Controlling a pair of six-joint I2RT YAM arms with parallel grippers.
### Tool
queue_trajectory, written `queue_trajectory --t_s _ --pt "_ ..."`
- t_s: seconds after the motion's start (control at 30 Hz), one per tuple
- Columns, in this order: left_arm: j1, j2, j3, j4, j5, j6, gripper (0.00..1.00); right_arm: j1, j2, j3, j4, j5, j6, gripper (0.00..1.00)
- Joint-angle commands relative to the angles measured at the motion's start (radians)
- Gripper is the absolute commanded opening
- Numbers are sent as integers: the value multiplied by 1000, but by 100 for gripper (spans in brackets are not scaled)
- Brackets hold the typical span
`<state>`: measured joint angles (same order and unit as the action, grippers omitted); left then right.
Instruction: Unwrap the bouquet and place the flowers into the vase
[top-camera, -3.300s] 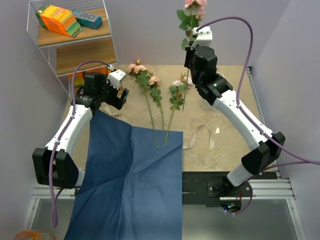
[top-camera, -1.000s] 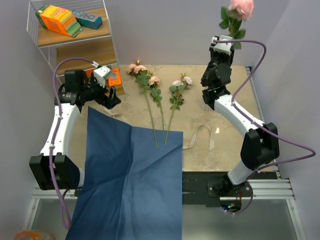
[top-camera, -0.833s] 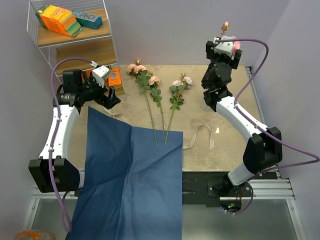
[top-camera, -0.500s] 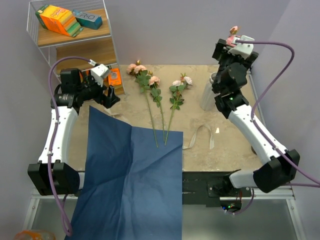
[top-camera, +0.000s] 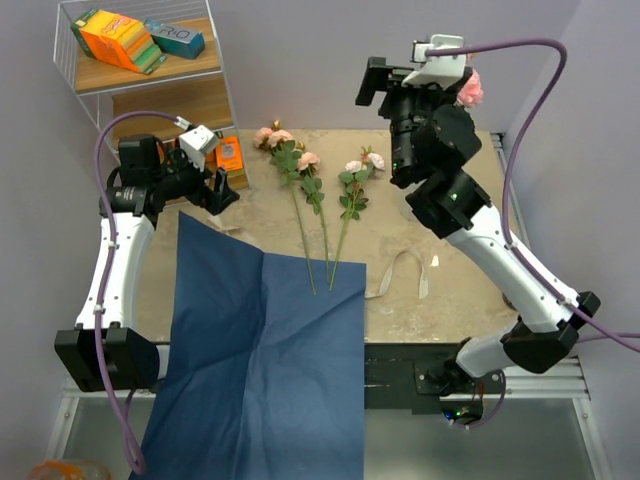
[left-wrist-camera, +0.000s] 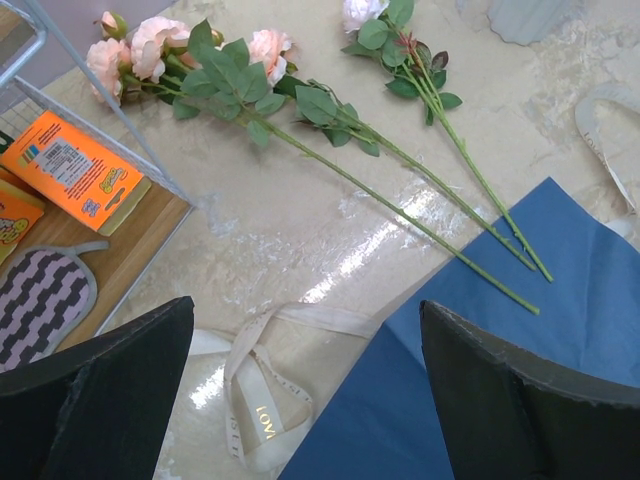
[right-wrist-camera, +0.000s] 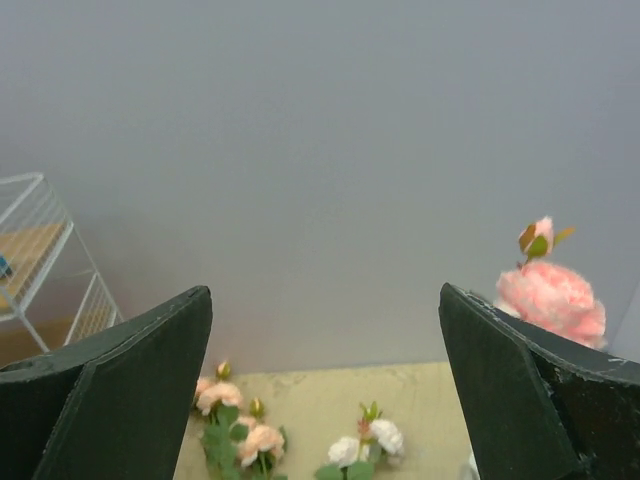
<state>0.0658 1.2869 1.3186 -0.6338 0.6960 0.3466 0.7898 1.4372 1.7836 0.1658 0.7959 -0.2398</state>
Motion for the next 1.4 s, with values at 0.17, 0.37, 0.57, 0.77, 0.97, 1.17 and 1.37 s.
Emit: queue_trajectory --t_s 0.17,0.37,0.57,0.77,0.97,1.17,1.37 --pt "12 -38 19 36 -19 -47 99 42 116 -237 -335 -191 403 99" --pt "15 -43 19 42 -24 -57 99 39 343 -207 -483 -293 631 98" --pt "15 -54 11 46 -24 -51 99 28 613 22 -825 -43 816 79" --pt "17 -63 -9 45 -26 -34 99 -61 654 -44 -796 -81 954 78" --pt "19 -67 -24 48 -24 -17 99 -113 704 -38 -787 -133 990 70" --pt "22 -61 -22 54 -13 -20 99 -126 816 72 -848 -146 994 70" --pt "22 -60 -13 52 -9 -20 99 -150 877 99 -859 -170 1007 63"
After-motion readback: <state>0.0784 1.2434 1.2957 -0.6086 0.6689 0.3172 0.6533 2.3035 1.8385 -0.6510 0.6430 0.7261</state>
